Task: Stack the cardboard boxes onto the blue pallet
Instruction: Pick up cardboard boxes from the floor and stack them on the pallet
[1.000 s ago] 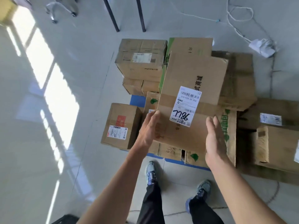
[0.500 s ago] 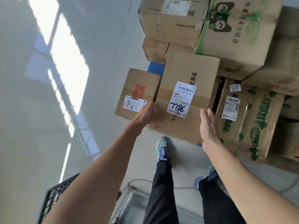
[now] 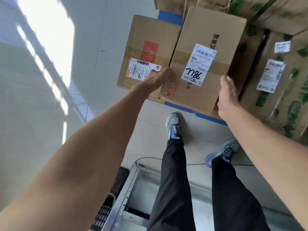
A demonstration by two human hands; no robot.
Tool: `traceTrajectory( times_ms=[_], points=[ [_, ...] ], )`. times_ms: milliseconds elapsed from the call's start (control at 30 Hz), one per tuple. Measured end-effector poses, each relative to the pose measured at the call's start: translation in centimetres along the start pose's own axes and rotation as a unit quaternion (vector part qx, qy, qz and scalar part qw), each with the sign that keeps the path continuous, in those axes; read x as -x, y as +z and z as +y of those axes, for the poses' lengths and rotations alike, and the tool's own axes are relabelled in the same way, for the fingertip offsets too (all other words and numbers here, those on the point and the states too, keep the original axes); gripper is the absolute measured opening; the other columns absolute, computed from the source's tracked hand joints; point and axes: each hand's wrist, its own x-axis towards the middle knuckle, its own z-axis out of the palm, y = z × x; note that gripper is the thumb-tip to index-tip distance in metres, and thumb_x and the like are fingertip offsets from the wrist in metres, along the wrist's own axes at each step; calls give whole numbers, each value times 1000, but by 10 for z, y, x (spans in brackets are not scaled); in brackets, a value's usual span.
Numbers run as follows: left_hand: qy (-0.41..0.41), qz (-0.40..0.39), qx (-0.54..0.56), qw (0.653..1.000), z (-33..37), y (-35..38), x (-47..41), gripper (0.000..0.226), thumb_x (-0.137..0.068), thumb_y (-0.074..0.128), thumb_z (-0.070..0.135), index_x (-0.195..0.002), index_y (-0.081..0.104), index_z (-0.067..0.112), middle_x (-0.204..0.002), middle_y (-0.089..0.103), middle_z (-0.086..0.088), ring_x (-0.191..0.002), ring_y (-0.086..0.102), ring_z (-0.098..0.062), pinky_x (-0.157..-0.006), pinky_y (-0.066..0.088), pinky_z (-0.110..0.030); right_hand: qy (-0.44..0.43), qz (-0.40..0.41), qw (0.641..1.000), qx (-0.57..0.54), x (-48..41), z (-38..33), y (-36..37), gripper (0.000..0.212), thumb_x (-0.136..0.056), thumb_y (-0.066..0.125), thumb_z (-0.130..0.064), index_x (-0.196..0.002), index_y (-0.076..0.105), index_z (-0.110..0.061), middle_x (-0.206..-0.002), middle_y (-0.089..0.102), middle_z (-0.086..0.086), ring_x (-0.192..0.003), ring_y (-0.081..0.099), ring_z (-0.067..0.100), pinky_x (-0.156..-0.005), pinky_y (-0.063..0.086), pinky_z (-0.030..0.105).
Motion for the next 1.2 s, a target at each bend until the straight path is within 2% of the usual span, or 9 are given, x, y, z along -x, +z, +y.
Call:
traceTrajectory(
  times_ms=[167, 300, 367, 433, 567, 733, 933, 1067, 1200],
  points=[
    [31, -30, -18, 999, -17, 1, -18, 36, -101, 39, 58, -91, 66, 36, -119, 60, -7, -117, 54, -21, -108, 37, -50, 24, -8, 1000, -17, -9, 9, 2, 63, -98, 45, -61, -157, 34, -41, -151, 53, -12, -124, 60, 10, -85, 48, 30],
    [70, -51, -16, 996, -24, 2, -29, 49, -109, 32, 46, -120, 56, 5, -112, 68, -7, -81, 61, 9, -71, 46, -17, 35, -10, 999, -32, -21, 7, 1, 62, -98, 47, -62, -156, 39, -42, -151, 55, -11, -126, 59, 12, -106, 48, 41],
    [66, -54, -16, 996, -25, 4, -32, 48, -108, 36, 49, -135, 56, 15, -132, 64, -8, -102, 61, 1, -81, 44, -16, 50, -9, 998, -35, -28, 6, 0, 62, -97, 48, -64, -154, 42, -42, -149, 56, -13, -127, 58, 12, -112, 44, 46],
    [55, -58, -16, 997, -23, 7, -31, 52, -107, 36, 53, -147, 50, 24, -149, 55, -8, -130, 51, -20, -107, 39, -33, 60, -7, 998, -27, -33, 8, -2, 64, -95, 48, -65, -155, 41, -43, -152, 54, -14, -131, 54, 14, -117, 39, 49],
    [63, -60, -21, 996, -20, 9, -28, 54, -108, 32, 52, -149, 47, 21, -152, 53, -11, -135, 48, -25, -113, 32, -46, 55, -14, 998, -15, -31, 10, -3, 67, -94, 49, -67, -157, 33, -49, -158, 47, -12, -135, 47, 16, -118, 33, 49],
    [72, -47, 1, 996, -25, 7, -25, 20, -109, 35, 43, -113, 53, 33, -107, 61, 12, -87, 61, 11, -66, 42, -10, 46, -21, 999, -21, -27, 14, -3, 66, -97, 47, -64, -159, 29, -49, -158, 47, -10, -126, 48, 16, -113, 31, 45],
    [63, -42, 16, 997, -27, 10, -12, 26, -110, 34, 40, -91, 52, 37, -97, 59, 10, -75, 60, 15, -65, 47, -14, 38, -26, 998, -43, -18, 22, -4, 65, -101, 49, -59, -161, 25, -45, -153, 50, -12, -109, 55, 5, -97, 39, 33],
    [36, -33, 20, 999, -28, 13, -8, 31, -107, 37, 47, -118, 60, 30, -121, 63, -1, -109, 57, -15, -85, 39, -30, 40, -35, 997, -49, -18, 28, -4, 69, -100, 49, -60, -162, 22, -45, -161, 44, -10, -117, 50, 9, -104, 31, 38],
    [26, -26, 25, 999, -25, 16, -5, 36, -103, 40, 52, -131, 59, 38, -133, 58, -4, -120, 53, -24, -93, 36, -35, 42, -46, 997, -43, -18, 25, -3, 71, -101, 47, -62, -163, 19, -43, -167, 34, -11, -142, 42, 14, -107, 27, 41]
  ],
)
